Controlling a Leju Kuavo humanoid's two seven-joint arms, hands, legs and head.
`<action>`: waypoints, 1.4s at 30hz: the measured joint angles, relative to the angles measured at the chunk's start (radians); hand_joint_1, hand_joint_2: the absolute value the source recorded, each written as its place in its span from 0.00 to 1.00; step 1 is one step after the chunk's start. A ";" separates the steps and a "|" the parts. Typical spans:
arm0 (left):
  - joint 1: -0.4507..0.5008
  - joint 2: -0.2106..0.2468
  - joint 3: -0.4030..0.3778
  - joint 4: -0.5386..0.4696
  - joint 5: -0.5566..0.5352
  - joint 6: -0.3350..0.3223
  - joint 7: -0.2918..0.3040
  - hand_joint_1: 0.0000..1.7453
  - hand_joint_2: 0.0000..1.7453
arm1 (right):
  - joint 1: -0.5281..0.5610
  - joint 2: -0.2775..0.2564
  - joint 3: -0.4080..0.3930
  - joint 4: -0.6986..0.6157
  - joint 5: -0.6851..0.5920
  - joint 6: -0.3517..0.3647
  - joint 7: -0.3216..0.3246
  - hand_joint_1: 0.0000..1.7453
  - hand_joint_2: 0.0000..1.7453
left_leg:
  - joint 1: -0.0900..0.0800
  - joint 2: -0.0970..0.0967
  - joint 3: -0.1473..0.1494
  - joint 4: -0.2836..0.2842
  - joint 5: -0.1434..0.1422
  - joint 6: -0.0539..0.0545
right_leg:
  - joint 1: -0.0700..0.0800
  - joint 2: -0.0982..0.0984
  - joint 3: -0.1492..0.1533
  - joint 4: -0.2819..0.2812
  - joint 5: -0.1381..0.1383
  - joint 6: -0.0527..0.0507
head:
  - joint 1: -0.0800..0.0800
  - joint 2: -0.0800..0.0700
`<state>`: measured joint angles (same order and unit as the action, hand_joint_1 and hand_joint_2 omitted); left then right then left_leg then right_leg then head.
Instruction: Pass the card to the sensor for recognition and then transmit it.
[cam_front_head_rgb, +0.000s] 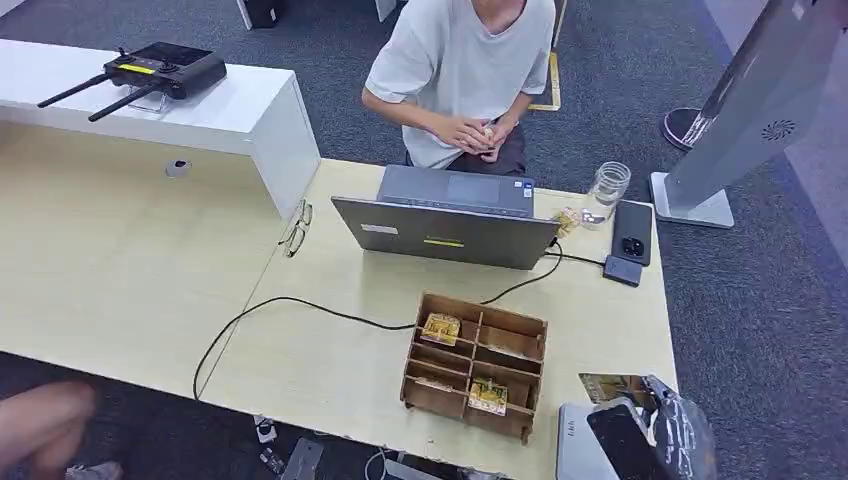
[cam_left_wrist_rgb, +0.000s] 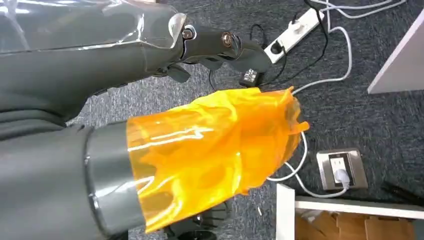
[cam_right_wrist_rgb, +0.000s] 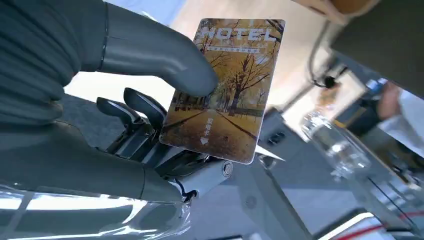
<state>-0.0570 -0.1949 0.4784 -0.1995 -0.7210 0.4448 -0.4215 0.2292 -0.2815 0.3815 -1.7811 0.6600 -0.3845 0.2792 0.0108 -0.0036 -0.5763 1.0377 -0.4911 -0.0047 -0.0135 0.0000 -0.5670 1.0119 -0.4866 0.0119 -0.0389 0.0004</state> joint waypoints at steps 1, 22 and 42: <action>0.000 0.000 0.000 0.000 0.000 0.000 0.000 0.00 0.00 | 0.000 0.000 0.000 0.000 0.000 0.000 0.000 1.00 1.00 | 0.000 0.000 0.000 0.000 0.000 0.000 | 0.000 0.000 0.000 0.000 0.000 0.000 | 0.000 0.000; 0.003 0.004 0.004 0.000 -0.037 -0.008 -0.010 0.00 0.00 | -0.086 0.083 -0.008 -0.042 0.125 -0.043 -0.260 1.00 1.00 | 0.000 0.000 0.000 0.000 0.000 0.000 | 0.000 0.000 0.000 0.000 0.000 0.000 | 0.000 0.000; -0.007 0.004 -0.039 0.000 -0.100 -0.041 0.018 0.00 0.00 | -0.251 0.144 -0.007 0.015 0.166 -0.015 -0.257 1.00 1.00 | 0.000 0.000 0.000 0.000 0.001 0.000 | 0.000 0.000 0.000 0.000 0.000 0.000 | 0.000 0.000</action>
<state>-0.0639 -0.1907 0.4395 -0.1995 -0.8213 0.4036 -0.4040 -0.0217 -0.1374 0.3742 -1.7659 0.8259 -0.3994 0.0217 0.0108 -0.0037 -0.5765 1.0377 -0.4904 -0.0052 -0.0135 0.0000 -0.5671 1.0123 -0.4864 0.0118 -0.0389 0.0004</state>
